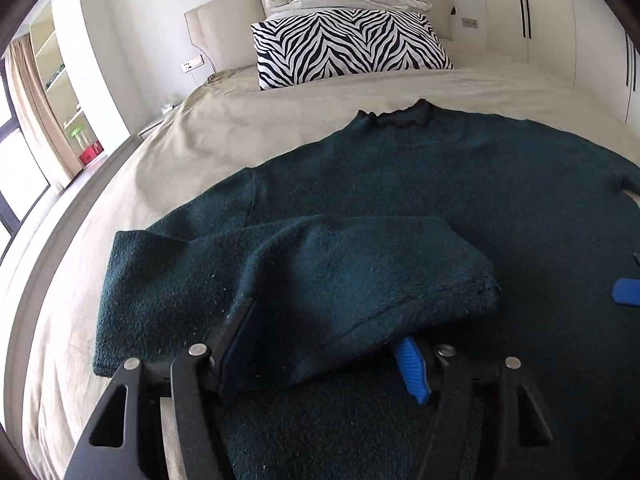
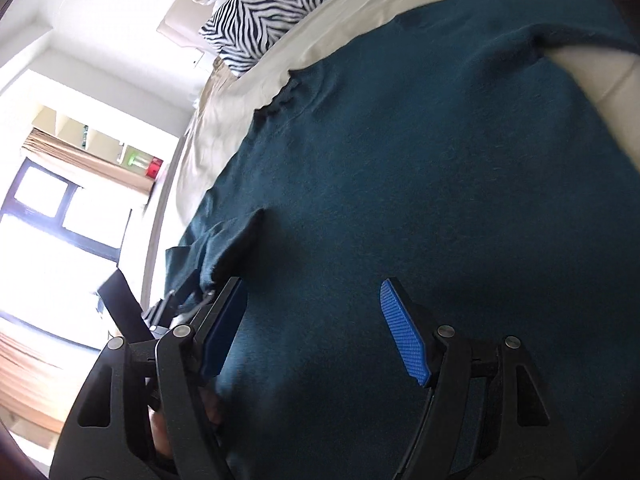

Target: Fold small clothes

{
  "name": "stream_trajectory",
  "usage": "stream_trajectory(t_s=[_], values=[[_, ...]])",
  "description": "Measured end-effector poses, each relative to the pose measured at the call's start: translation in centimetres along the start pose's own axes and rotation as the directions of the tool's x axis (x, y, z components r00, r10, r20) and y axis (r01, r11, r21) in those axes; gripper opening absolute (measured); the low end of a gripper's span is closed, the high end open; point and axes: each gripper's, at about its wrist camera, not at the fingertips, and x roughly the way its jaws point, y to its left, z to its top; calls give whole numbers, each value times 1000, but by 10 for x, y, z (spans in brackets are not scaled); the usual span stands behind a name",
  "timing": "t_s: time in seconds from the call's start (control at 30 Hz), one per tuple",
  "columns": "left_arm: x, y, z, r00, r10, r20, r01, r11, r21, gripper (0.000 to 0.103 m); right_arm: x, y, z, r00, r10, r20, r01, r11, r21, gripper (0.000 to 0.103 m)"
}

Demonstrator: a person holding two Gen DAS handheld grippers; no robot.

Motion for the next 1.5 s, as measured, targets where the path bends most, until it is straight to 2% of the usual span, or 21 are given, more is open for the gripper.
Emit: stream_trajectory(t_s=[0.07,0.17,0.23,0.3,0.33,0.4,0.43,0.5,0.57,0.7,0.8,0.93,1.0,1.1,1.23,1.37,1.43,1.5], values=[[-6,5,-6,1000,-16,9,17,999,-39,73,32,10,13,993,74,-89,-70,997,39,68],[-10,15,-14,999,-49,5,49,995,-86,73,80,30,26,970,136,-201,-120,989,87,68],[-10,22,-19,998,-65,2,65,991,-121,73,111,48,31,954,136,-268,-115,989,94,68],[-12,31,-22,996,-85,5,85,983,-160,73,134,63,31,944,137,-299,-107,988,116,67],[-13,35,-24,995,-95,12,96,979,-180,73,143,71,32,938,149,-313,-119,986,114,62],[-18,43,-26,993,-112,25,115,970,-215,73,156,85,32,934,125,-334,-103,991,84,32],[-20,47,-28,992,-120,26,123,965,-232,73,160,91,33,937,104,-335,-90,994,55,26],[-24,56,-32,989,-146,35,151,951,-271,73,159,103,37,947,57,-315,-68,997,-23,12],[-28,66,-37,984,-173,41,177,933,-314,73,150,109,44,958,22,-284,-47,996,-81,8],[-38,88,-45,979,-195,54,200,904,-378,72,119,102,66,979,-59,-196,30,988,-150,7],[-42,104,-45,980,-191,65,200,890,-410,70,93,91,89,983,-138,-120,113,975,-189,7],[-39,125,-36,977,-203,68,211,866,-453,53,68,67,112,973,-225,-47,213,959,-186,7],[-37,133,-27,977,-202,74,213,861,-463,48,58,52,120,969,-244,-33,235,957,-173,7],[-36,144,-13,975,-202,96,223,850,-477,46,48,38,128,963,-269,-12,264,951,-163,7],[-27,149,6,967,-227,112,253,833,-493,43,44,39,139,965,-264,2,261,955,-141,7],[-7,144,29,955,-274,116,295,819,-493,41,50,30,130,957,-291,-10,284,942,-178,8],[7,138,41,952,-287,108,303,822,-482,41,49,28,129,959,-283,-6,277,944,-181,8],[28,134,49,945,-315,83,314,814,-488,39,49,23,131,962,-272,-4,268,948,-174,8]])
